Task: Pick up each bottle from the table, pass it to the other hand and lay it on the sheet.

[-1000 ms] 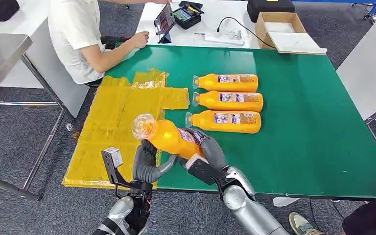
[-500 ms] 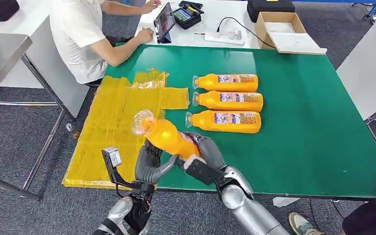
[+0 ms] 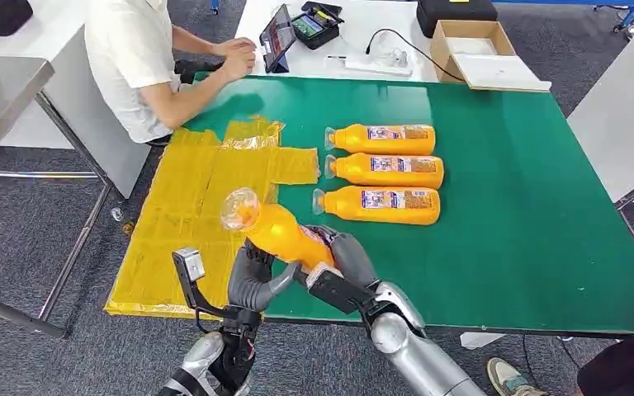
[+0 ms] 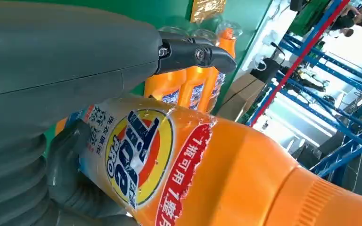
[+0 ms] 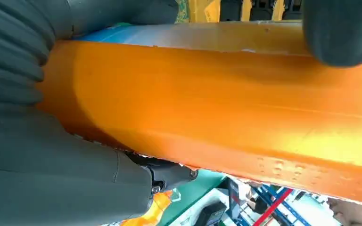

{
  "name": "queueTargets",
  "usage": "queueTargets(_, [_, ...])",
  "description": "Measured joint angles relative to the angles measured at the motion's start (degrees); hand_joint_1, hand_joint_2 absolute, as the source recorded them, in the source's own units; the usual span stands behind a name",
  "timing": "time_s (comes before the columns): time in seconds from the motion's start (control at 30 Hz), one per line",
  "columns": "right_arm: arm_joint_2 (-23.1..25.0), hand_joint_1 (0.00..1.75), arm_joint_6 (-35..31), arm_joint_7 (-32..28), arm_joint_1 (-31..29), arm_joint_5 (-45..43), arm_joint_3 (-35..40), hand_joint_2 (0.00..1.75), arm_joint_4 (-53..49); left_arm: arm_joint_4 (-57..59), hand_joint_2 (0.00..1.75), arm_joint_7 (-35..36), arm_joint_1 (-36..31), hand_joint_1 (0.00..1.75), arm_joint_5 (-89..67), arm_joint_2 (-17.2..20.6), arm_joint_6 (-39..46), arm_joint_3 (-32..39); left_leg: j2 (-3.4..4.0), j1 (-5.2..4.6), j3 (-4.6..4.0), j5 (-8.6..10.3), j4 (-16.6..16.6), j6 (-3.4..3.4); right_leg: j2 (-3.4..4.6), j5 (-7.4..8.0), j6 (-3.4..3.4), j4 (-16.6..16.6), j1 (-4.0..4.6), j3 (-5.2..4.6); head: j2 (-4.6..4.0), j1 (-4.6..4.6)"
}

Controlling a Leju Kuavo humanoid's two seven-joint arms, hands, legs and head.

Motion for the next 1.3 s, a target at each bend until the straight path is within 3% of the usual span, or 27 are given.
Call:
queueTargets(0.4, [-0.3, 1.75, -1.5, 3.0, 0.1, -1.7, -0.5, 1.75, 0.9, -0.6, 1.75, -1.9, 1.0, 0.0, -2.4, 0.3, 2.7, -0.1, 0.0, 0.0, 0.0, 0.0, 0.0, 0.0, 0.0, 0.0, 0.0, 0.0, 0.0, -0.02, 0.0, 0.0])
queueTargets(0.67, [-0.7, 1.75, -8.9, 5.9, 0.1, 3.7, -2.2, 1.75, 2.4, -3.4, 1.75, -0.3, 3.3, 0.0, -0.5, 0.9, 2.9, -0.2, 0.0, 0.0, -0.02, 0.0, 0.0, 0.0, 0.0, 0.0, 0.0, 0.0, 0.0, -0.02, 0.0, 0.0])
queueTargets(0.87, [0.3, 1.75, -10.8, 6.1, -0.1, 6.7, -2.1, 1.75, 3.7, -4.3, 1.75, 2.2, 3.7, 0.0, 2.4, 1.1, 1.8, -0.5, 0.0, 0.0, -0.02, 0.0, 0.0, 0.0, 0.0, 0.0, 0.0, 0.0, 0.0, -0.03, 0.0, 0.0])
queueTargets(1.3, [2.1, 1.75, -10.1, 5.4, -1.1, 5.9, -1.0, 1.75, 4.6, -4.2, 1.75, 2.9, 3.6, 0.0, 5.3, 1.3, 0.5, -1.4, 0.0, 0.0, -0.03, 0.0, 0.0, 0.0, 0.0, 0.0, 0.0, 0.0, 0.0, -0.04, 0.0, 0.0])
